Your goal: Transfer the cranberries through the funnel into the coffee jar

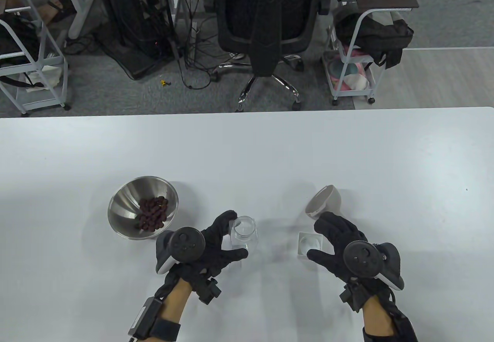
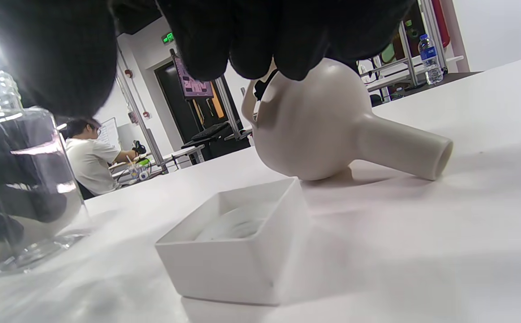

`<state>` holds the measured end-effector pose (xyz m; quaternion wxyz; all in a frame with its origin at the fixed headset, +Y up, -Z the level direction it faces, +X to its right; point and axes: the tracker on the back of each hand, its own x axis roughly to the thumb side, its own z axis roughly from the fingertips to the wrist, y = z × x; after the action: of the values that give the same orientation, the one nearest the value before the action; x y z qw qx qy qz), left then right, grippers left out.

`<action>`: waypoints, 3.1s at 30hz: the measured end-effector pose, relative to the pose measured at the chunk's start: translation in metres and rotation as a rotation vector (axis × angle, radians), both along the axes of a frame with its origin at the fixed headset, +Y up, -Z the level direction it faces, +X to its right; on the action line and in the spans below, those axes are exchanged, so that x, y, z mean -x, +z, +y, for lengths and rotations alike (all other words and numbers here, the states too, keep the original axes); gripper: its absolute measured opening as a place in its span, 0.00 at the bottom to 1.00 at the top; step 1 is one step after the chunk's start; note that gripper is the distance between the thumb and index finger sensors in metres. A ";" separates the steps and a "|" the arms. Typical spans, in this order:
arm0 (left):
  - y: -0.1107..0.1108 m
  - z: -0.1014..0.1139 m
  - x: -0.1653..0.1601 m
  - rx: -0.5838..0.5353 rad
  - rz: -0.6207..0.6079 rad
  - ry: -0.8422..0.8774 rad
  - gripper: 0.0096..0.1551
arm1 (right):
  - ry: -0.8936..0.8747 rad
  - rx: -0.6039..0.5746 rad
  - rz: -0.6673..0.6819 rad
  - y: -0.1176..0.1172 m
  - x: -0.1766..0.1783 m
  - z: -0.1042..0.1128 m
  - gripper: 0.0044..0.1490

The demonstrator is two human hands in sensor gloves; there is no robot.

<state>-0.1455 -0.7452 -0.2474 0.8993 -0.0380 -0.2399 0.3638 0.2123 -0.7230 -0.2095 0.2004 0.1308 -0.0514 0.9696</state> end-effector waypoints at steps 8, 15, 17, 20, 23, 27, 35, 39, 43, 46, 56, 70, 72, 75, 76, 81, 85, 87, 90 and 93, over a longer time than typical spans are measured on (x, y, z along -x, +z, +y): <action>-0.006 -0.009 -0.008 0.026 -0.019 -0.062 0.60 | -0.020 -0.016 -0.002 0.001 -0.001 0.000 0.52; -0.009 -0.015 -0.004 0.084 -0.043 -0.047 0.60 | -0.027 -0.028 -0.010 0.003 -0.001 0.001 0.53; -0.009 -0.016 -0.004 0.093 -0.049 -0.049 0.61 | -0.030 -0.032 -0.011 0.003 -0.001 0.001 0.53; -0.008 -0.016 -0.004 0.092 -0.050 -0.053 0.61 | -0.033 -0.034 -0.012 0.003 -0.001 0.001 0.53; -0.008 -0.016 -0.004 0.092 -0.048 -0.055 0.62 | -0.033 -0.032 -0.013 0.003 -0.001 0.001 0.53; -0.008 -0.016 -0.003 0.097 -0.046 -0.052 0.63 | -0.036 -0.034 -0.013 0.004 -0.001 0.001 0.53; -0.008 -0.016 0.000 0.107 -0.056 -0.052 0.69 | -0.037 -0.042 -0.012 0.005 -0.001 0.002 0.54; -0.002 -0.007 0.006 0.086 -0.063 -0.051 0.74 | -0.038 -0.049 -0.013 0.005 -0.002 0.002 0.54; 0.008 0.006 0.017 0.048 -0.070 -0.118 0.77 | -0.043 -0.048 -0.011 0.005 -0.001 0.002 0.55; 0.016 0.013 0.024 0.026 -0.078 -0.175 0.77 | -0.037 -0.051 -0.011 0.005 0.000 0.002 0.55; 0.043 0.021 0.039 -0.117 -0.056 -0.206 0.76 | 0.007 -0.099 -0.033 0.004 0.001 0.003 0.56; 0.050 0.022 0.054 -0.163 -0.020 -0.146 0.75 | 0.301 -0.024 -0.147 -0.024 0.016 -0.001 0.61; 0.050 0.022 0.054 -0.159 -0.020 -0.145 0.75 | 0.292 -0.009 -0.163 -0.031 0.013 -0.002 0.61; 0.050 0.023 0.055 -0.163 -0.018 -0.141 0.75 | 0.295 0.028 -0.189 -0.042 0.008 -0.002 0.60; 0.050 0.023 0.055 -0.166 -0.016 -0.141 0.75 | 0.302 0.033 -0.197 -0.045 0.006 -0.002 0.60; 0.050 0.025 0.058 -0.175 -0.007 -0.137 0.75 | 0.316 0.093 -0.198 -0.063 0.002 -0.005 0.60; 0.049 0.026 0.059 -0.174 0.000 -0.141 0.75 | 0.321 0.125 -0.178 -0.073 0.004 -0.007 0.60; 0.049 0.026 0.060 -0.172 0.004 -0.142 0.75 | 0.328 0.124 -0.178 -0.077 0.006 -0.006 0.60; 0.048 0.026 0.061 -0.167 0.007 -0.143 0.75 | 0.355 0.121 -0.180 -0.083 0.008 -0.007 0.57; 0.047 0.026 0.062 -0.164 0.010 -0.144 0.75 | 0.364 0.107 -0.184 -0.087 0.010 -0.008 0.54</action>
<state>-0.2073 -0.7195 -0.2004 0.9243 0.0205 -0.2610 0.2775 0.2027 -0.7310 -0.2961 0.0231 0.0379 0.0065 0.9990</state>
